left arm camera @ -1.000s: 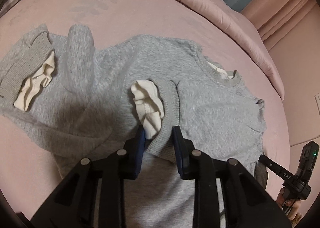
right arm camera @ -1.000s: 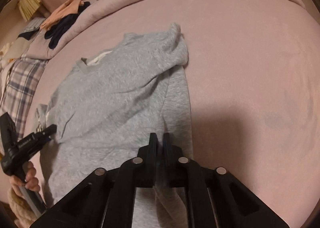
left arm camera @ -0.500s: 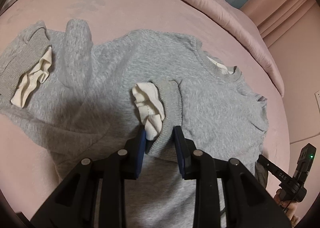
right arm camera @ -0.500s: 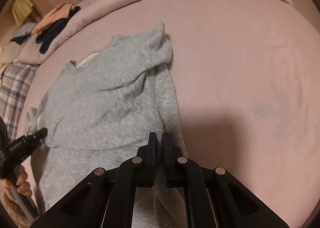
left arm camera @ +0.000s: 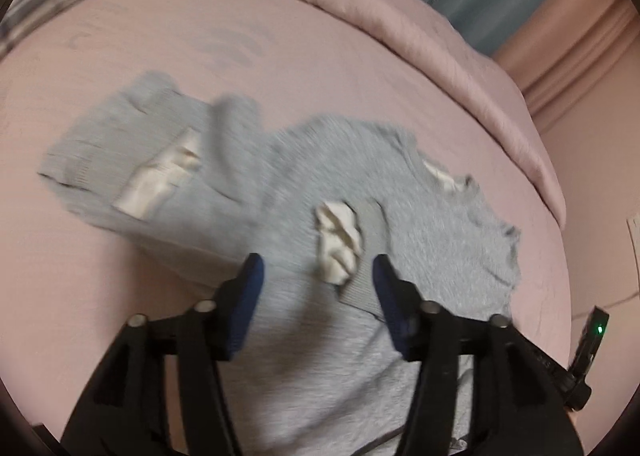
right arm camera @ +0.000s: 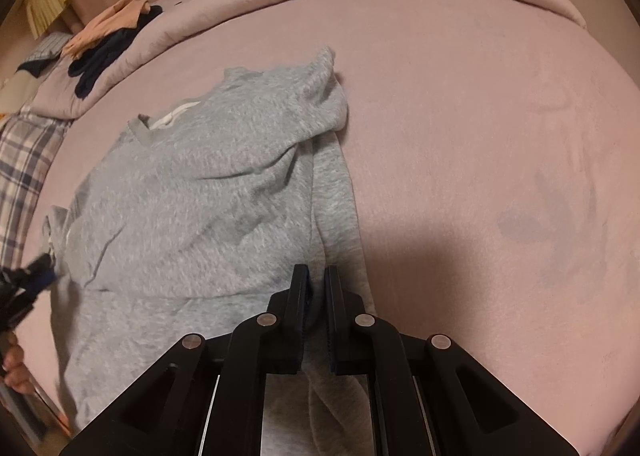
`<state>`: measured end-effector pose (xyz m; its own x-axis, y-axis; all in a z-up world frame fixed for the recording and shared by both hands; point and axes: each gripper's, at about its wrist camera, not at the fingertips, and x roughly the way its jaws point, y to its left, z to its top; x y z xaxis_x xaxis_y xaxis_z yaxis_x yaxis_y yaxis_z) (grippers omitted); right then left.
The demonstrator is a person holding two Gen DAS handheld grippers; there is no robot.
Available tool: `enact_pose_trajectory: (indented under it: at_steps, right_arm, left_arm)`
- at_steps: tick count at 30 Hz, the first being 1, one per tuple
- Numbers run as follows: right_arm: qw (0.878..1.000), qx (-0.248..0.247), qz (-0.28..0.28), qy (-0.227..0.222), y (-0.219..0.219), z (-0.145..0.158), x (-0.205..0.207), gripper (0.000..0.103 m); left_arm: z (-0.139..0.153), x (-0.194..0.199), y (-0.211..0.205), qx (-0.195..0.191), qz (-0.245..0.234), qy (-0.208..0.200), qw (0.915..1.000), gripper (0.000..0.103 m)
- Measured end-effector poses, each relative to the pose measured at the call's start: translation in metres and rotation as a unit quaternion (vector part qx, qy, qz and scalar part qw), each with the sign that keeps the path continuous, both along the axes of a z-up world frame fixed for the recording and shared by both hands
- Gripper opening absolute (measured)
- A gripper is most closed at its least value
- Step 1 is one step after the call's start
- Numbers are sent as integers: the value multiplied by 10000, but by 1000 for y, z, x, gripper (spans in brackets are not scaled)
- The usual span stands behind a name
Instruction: Fold small clothes
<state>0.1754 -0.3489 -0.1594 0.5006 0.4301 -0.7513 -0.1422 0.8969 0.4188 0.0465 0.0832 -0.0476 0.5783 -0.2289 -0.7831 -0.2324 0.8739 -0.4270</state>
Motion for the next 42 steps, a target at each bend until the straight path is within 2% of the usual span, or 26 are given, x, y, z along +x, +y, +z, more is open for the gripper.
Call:
enact_pose_trajectory:
  at_steps: [1,3,5,6,9,13,16,18,20,21,24,31,35,42]
  right_arm:
    - [10000,-12,-9,-16,0,3,-1,13]
    - [9999,-53,-61,-94,-3,11,-6,34]
    - [9995,-104,-128,-278,-5,22,-14,48]
    - [9990,-126,-161,-401,-7,29,-19,53]
    - [9973,-72,-268,-678,-16,48,-33,59]
    - [9954,138,-356,-884,-26,65,-47,61]
    - [9941,129,-410,-996,-27,70,-57,61]
    - [9936,92,-448,-1037,-26,72,-63,61]
    - [9931,87,-480,-1066,-26,73,-68,61]
    - [9929,95,-516,-1065,-27,74,-70,61]
    - [9927,159,-593,-1043,-27,72,-74,61]
    - [9925,182,-696,-986,-28,72,-80,61]
    - [9929,180,-679,-961,-24,71,-81,61]
    - [9935,208,-591,-952,-18,69,-84,61]
  left_arm:
    - [4,-4,7,76,107,-24,9999,61]
    - [10,-9,21,200,296,-47,9994,70]
    - [16,-15,36,275,490,-111,9984,74]
    - [19,-18,44,303,605,-143,9976,77]
    - [22,-24,63,308,866,-206,9956,77]
    - [18,-27,88,186,1149,-176,9931,77]
    - [8,-24,105,-62,1284,-122,9916,74]
    - [1,-21,117,-374,1367,-70,9899,60]
    - [-8,-17,126,-723,1482,9,9863,56]
    - [-12,-15,131,-869,1544,28,9842,56]
    - [-22,-7,137,-988,1646,135,9813,56]
    - [-34,0,141,-1007,1743,308,9790,56]
    - [-42,-4,144,-1328,1730,466,9748,58]
    - [-47,-3,151,-1689,1898,297,9667,56]
